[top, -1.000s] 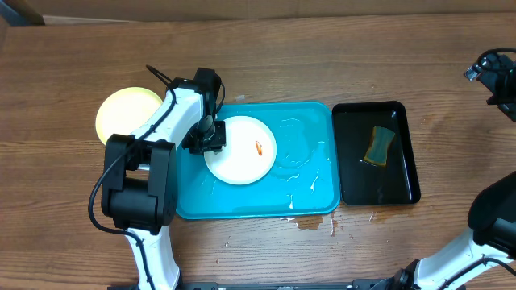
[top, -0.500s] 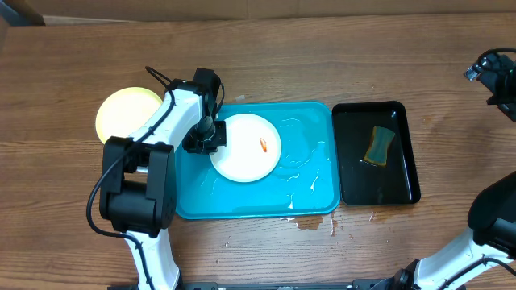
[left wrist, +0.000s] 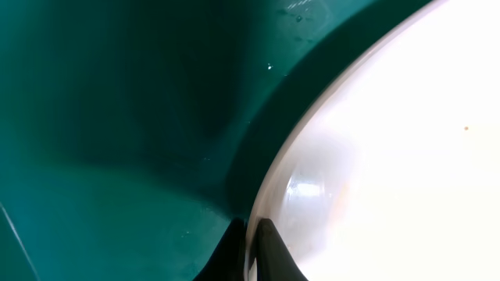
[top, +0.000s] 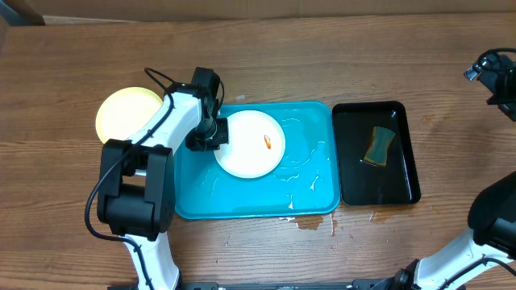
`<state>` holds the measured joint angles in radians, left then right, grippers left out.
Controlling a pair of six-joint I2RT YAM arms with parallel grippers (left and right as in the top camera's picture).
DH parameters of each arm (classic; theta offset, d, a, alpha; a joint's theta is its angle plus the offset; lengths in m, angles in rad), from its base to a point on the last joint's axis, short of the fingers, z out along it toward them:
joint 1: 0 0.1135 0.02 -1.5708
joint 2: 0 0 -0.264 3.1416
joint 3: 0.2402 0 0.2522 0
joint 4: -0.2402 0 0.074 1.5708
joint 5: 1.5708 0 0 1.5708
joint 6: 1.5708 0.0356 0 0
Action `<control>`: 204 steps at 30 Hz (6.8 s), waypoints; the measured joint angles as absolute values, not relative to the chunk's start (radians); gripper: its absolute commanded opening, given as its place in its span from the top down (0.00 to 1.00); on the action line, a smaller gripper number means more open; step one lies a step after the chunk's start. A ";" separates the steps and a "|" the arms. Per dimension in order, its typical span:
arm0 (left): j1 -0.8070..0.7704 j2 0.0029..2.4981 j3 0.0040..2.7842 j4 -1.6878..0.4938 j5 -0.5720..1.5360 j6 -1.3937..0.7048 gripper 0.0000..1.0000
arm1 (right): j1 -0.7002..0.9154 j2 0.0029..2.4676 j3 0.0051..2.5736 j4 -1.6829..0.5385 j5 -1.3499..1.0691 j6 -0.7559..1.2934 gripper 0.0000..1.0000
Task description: Clean dirty plates on tray and stack at the side
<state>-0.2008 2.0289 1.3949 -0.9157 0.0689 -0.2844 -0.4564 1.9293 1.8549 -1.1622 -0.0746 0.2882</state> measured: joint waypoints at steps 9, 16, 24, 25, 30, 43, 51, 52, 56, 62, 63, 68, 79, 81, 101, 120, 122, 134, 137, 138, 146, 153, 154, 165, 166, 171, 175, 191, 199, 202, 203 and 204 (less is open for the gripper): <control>-0.201 2.025 1.385 -0.891 0.104 -0.284 0.96 | -0.457 1.929 1.855 -1.254 -0.159 0.292 0.00; -0.201 2.025 1.384 -0.889 0.106 -0.284 0.96 | -0.448 1.929 1.855 -1.394 -0.349 0.262 0.37; -0.201 2.024 1.382 -0.883 0.112 -0.284 0.96 | -0.282 1.929 1.855 -1.551 -0.291 0.241 0.47; -0.201 2.024 1.382 -0.882 0.113 -0.284 0.96 | -0.252 1.929 1.855 -1.562 -0.274 0.239 0.52; -0.201 2.024 1.382 -0.882 0.113 -0.284 0.96 | -0.124 1.929 1.855 -1.591 -0.181 0.262 0.48; -0.201 2.024 1.381 -0.879 0.114 -0.284 0.95 | 0.044 1.929 1.571 -1.320 -0.017 0.341 0.44; -0.201 2.024 1.381 -0.879 0.113 -0.284 0.94 | 0.052 1.929 1.357 -1.048 0.056 0.362 0.44; -0.201 2.024 1.381 -0.879 0.114 -0.284 0.94 | 0.052 1.929 1.333 -1.015 0.059 0.363 0.48; -0.201 2.024 1.380 -0.879 0.113 -0.284 0.94 | 0.052 1.928 1.216 -0.858 0.071 0.367 0.96; -0.201 2.024 1.380 -0.878 0.114 -0.284 0.94 | 0.052 1.916 1.200 -0.864 0.079 0.366 0.28; -0.201 2.024 1.380 -0.878 0.114 -0.284 0.94 | 0.052 1.916 1.201 -0.874 0.078 0.365 0.26; -0.201 2.024 1.380 -0.878 0.114 -0.284 0.94 | 0.052 1.916 1.209 -0.888 0.077 0.339 0.20; -0.201 2.024 1.380 -0.877 0.114 -0.284 0.94 | 0.052 1.916 1.211 -0.791 0.083 0.314 0.82; -0.201 2.024 1.380 -0.877 0.114 -0.284 0.94 | 0.052 1.917 1.211 -0.788 0.082 0.315 0.53; -0.201 2.024 1.380 -0.875 0.114 -0.284 0.94 | 0.052 1.919 1.216 -0.982 -0.043 0.303 0.20; -0.201 2.024 1.373 -0.859 0.117 -0.284 0.87 | 0.052 1.920 1.216 -0.768 0.094 0.286 0.55; -0.201 2.024 1.372 -0.858 0.117 -0.284 0.87 | 0.052 1.920 1.216 -0.768 0.097 0.284 0.62; -0.201 2.024 1.371 -0.857 0.117 -0.284 0.88 | 0.052 1.920 1.216 -0.762 0.102 0.284 0.47; -0.201 2.024 1.371 -0.857 0.117 -0.284 0.88 | 0.052 1.920 1.216 -0.805 0.102 0.285 0.53; -0.201 2.024 1.371 -0.857 0.117 -0.284 0.88 | 0.052 1.920 1.216 -0.820 0.102 0.287 0.55; -0.201 2.024 1.370 -0.856 0.117 -0.284 0.85 | 0.052 1.920 1.216 -0.864 0.081 0.285 0.77; -0.201 2.024 1.369 -0.855 0.117 -0.284 0.86 | 0.052 1.920 1.216 -0.860 0.077 0.284 0.64; -0.201 2.024 1.369 -0.855 0.118 -0.284 0.86 | 0.052 1.920 1.216 -0.865 0.078 0.284 0.64; -0.201 2.024 1.369 -0.855 0.117 -0.284 0.85 | 0.052 1.920 1.218 -0.899 0.078 0.275 0.44; -0.201 2.024 1.369 -0.855 0.117 -0.284 0.85 | 0.052 1.920 1.221 -0.902 0.078 0.270 0.44; -0.201 2.024 1.369 -0.855 0.117 -0.284 0.85 | 0.052 1.922 1.271 -0.979 0.078 0.248 0.44; -0.201 2.024 1.369 -0.855 0.117 -0.284 0.85 | 0.052 1.922 1.304 -1.065 0.077 0.251 0.41; -0.201 2.024 1.369 -0.855 0.117 -0.284 0.85 | 0.052 1.922 1.295 -1.078 0.007 0.395 0.43; -0.201 2.024 1.369 -0.856 0.117 -0.284 0.85 | 0.052 1.922 1.264 -1.034 0.004 0.411 0.49; -0.201 2.024 1.369 -0.856 0.117 -0.284 0.85 | 0.052 1.922 1.264 -1.037 0.004 0.412 0.49; -0.201 2.024 1.369 -0.856 0.117 -0.284 0.85 | 0.052 1.922 1.264 -1.036 0.004 0.413 0.50; -0.201 2.024 1.369 -0.856 0.117 -0.284 0.86 | 0.052 1.922 1.264 -1.035 0.004 0.413 0.52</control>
